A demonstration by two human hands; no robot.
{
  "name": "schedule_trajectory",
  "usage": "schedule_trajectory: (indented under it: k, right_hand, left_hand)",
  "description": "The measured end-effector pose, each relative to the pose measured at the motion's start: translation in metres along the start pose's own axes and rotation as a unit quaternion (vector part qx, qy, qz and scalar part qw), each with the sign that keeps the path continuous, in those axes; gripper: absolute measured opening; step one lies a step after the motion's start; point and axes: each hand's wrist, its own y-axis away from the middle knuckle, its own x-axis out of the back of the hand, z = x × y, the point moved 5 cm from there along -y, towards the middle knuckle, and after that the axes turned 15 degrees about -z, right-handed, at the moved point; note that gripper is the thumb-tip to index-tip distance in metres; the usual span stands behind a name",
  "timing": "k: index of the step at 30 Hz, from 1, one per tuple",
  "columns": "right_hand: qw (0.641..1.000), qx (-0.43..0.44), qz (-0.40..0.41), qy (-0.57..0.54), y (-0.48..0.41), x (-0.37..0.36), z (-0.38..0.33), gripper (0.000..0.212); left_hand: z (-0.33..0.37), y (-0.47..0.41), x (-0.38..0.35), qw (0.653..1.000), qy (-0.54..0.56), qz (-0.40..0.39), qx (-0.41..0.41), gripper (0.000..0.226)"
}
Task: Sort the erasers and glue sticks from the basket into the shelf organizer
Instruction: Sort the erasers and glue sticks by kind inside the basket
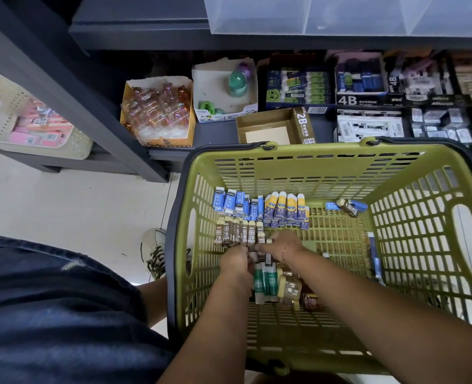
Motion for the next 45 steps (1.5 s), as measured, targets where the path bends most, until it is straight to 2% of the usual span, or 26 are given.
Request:
schedule_trajectory:
  k: [4,7,10,14,20,23,27,32,34,38,42,45]
  right_hand:
    - [0.993,0.06,-0.004,-0.1,-0.001,0.01,-0.011,0.072]
    - [0.985,0.069,-0.042,-0.151,0.0,0.004,-0.022,0.063]
    - [0.971,0.079,-0.057,-0.218,-0.002,-0.001,-0.024,0.049]
    - [0.96,0.057,-0.024,-0.272,-0.006,-0.005,-0.007,0.049]
    - [0.954,0.032,0.078,-0.287,-0.011,0.002,0.01,0.034]
    - [0.956,0.033,0.104,-0.271,-0.014,0.005,0.01,0.041]
    - [0.958,0.053,0.089,-0.266,-0.011,-0.002,0.001,0.042]
    - [0.945,0.078,0.082,-0.307,-0.014,-0.01,-0.001,0.028]
    - [0.956,0.065,0.113,-0.264,-0.017,-0.008,0.003,0.019]
    - [0.973,0.052,0.118,-0.192,-0.017,-0.006,0.005,0.025]
    - [0.97,0.097,0.097,-0.199,-0.016,-0.01,-0.003,0.017]
    - [0.971,0.094,0.076,-0.205,-0.017,-0.01,-0.002,0.014]
  left_hand:
    - [-0.002,0.001,-0.005,0.998,-0.055,-0.016,0.002,0.018]
    - [-0.002,-0.002,-0.007,0.998,-0.047,-0.034,-0.003,0.019]
    - [0.0,-0.002,-0.001,1.0,-0.014,-0.01,-0.024,0.018]
    - [-0.002,-0.007,0.001,0.999,0.032,-0.005,-0.01,0.017]
    - [-0.003,-0.015,0.001,0.999,0.037,-0.006,0.005,0.021]
    - [-0.003,-0.017,0.001,0.999,0.034,0.0,0.004,0.019]
    - [-0.002,-0.017,0.001,0.999,0.037,-0.007,0.005,0.021]
    - [-0.001,-0.016,0.001,0.999,0.046,-0.012,0.01,0.026]
    - [-0.001,-0.015,-0.001,0.999,0.048,-0.016,0.014,0.022]
    - [0.0,-0.009,-0.01,0.997,0.067,-0.046,-0.004,0.009]
    - [0.001,-0.005,-0.013,0.995,0.079,-0.056,-0.005,0.014]
    - [0.001,-0.003,-0.011,0.997,0.066,-0.045,-0.004,0.022]
